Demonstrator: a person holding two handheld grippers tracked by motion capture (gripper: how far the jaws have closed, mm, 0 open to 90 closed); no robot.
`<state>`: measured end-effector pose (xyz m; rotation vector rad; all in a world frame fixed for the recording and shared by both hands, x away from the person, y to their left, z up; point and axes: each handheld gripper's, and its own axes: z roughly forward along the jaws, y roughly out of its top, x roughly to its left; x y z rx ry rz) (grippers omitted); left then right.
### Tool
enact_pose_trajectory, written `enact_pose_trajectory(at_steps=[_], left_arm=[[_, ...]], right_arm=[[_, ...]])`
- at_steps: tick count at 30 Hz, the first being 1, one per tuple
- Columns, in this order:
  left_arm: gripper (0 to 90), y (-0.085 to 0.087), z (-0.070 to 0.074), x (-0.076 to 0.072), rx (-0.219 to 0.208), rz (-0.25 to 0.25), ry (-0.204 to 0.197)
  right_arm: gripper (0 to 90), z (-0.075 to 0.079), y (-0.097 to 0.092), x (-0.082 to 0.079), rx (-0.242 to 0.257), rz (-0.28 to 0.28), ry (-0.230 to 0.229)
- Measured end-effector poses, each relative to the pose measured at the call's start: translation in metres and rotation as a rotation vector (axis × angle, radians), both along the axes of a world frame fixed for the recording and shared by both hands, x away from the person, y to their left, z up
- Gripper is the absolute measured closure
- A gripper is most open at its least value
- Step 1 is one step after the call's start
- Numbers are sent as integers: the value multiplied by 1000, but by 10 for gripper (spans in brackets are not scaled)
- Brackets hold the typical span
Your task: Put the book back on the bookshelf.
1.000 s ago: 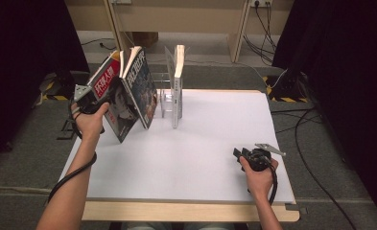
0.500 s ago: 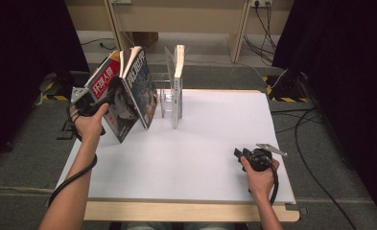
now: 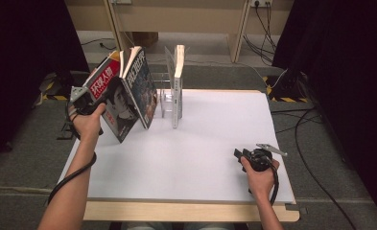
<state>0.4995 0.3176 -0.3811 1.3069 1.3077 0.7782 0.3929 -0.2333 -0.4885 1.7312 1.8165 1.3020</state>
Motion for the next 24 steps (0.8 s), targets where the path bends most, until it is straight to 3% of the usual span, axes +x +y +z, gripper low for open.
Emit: enact_pose_trajectory(at_steps=[4, 13, 16, 21, 24], left_arm=[[861, -4, 7, 9, -19, 4, 14], [862, -19, 29, 23, 38, 44, -103], [861, -24, 23, 31, 37, 43, -138], [861, -28, 2, 42, 61, 95, -143], [860, -28, 0, 42, 101, 92, -159]], right_arm=[[563, 0, 1, 0, 3, -1, 9], [563, -1, -3, 1, 8, -4, 6], [563, -3, -3, 2, 6, 3, 5], [564, -2, -3, 1, 5, -1, -1], [564, -2, -6, 1, 10, -4, -1]])
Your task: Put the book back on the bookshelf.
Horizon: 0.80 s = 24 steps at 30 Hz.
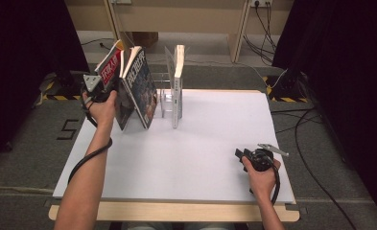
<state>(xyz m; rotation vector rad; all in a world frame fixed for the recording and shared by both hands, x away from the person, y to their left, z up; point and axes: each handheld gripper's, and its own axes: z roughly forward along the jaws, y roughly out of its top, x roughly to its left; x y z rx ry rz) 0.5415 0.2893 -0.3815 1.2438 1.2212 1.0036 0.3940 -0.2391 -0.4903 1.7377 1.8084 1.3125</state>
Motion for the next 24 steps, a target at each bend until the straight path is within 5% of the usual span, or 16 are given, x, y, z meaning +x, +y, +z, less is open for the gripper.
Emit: enact_pose_trajectory(at_steps=[7, 14, 24], left_arm=[[840, 4, -4, -7, 6, -12, -8], [697, 13, -6, -7, -31, -41, 43], [474, 13, 0, -16, -24, -63, 79]], right_arm=[[564, 0, 1, 0, -3, 3, 0], [565, 1, 4, -1, -1, 7, 1], [564, 1, 5, -1, -4, 7, 5]])
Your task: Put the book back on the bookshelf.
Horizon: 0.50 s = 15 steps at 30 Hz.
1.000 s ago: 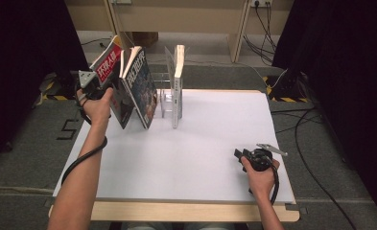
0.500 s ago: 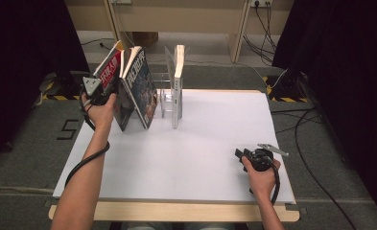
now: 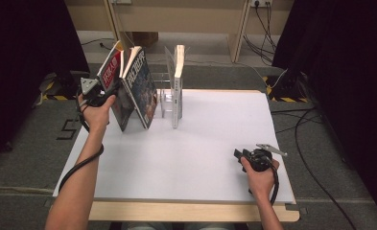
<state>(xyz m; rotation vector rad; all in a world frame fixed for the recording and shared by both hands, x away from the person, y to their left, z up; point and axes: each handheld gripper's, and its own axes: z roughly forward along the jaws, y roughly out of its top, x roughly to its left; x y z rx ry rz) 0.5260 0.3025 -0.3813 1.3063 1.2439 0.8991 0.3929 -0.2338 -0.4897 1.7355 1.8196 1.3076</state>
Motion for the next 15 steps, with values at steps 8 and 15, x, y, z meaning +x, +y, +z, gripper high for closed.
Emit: enact_pose_trajectory(at_steps=[8, 15], left_arm=[[413, 3, 4, -9, 10, 4, 4], [385, 6, 8, -17, 19, 3, 0]], right_arm=[[564, 1, -1, -1, -4, -1, -5], [564, 2, 0, -1, -2, -3, -4]])
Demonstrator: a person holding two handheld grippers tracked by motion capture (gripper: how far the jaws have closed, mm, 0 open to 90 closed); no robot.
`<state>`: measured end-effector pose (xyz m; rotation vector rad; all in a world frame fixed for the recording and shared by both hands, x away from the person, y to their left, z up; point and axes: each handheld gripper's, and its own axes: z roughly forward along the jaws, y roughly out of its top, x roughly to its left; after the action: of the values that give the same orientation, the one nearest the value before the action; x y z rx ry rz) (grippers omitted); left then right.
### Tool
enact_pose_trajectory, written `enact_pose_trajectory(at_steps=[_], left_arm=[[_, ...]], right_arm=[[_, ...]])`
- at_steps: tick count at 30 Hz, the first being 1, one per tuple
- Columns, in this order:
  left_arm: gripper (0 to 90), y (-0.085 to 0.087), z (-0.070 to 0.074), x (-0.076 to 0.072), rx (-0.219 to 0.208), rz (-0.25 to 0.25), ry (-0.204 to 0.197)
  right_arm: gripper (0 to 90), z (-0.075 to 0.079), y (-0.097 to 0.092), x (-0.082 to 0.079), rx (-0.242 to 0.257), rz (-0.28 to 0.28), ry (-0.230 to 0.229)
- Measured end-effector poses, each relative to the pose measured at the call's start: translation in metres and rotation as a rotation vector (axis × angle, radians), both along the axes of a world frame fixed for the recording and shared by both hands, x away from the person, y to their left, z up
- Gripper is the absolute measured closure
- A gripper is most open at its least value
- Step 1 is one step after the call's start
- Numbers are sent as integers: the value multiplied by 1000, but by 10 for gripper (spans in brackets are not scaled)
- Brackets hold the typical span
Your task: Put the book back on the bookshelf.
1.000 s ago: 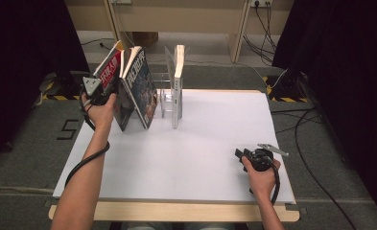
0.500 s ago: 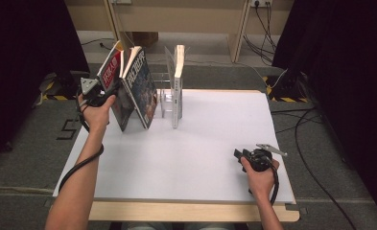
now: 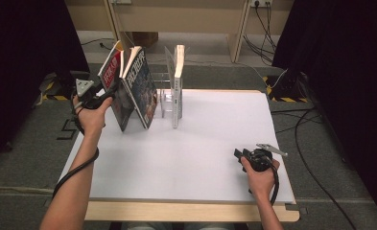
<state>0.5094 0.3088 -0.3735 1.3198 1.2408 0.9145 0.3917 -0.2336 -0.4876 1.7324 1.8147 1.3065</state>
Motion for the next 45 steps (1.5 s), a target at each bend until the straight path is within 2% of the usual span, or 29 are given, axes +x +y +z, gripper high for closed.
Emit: enact_pose_trajectory(at_steps=[11, 45], left_arm=[[379, 3, 5, -11, 18, -5, -13], [391, 7, -5, -34, 43, -39, 16]], right_arm=[[564, 0, -1, -1, -5, 0, -6], [564, 2, 0, -2, -6, -2, -10]])
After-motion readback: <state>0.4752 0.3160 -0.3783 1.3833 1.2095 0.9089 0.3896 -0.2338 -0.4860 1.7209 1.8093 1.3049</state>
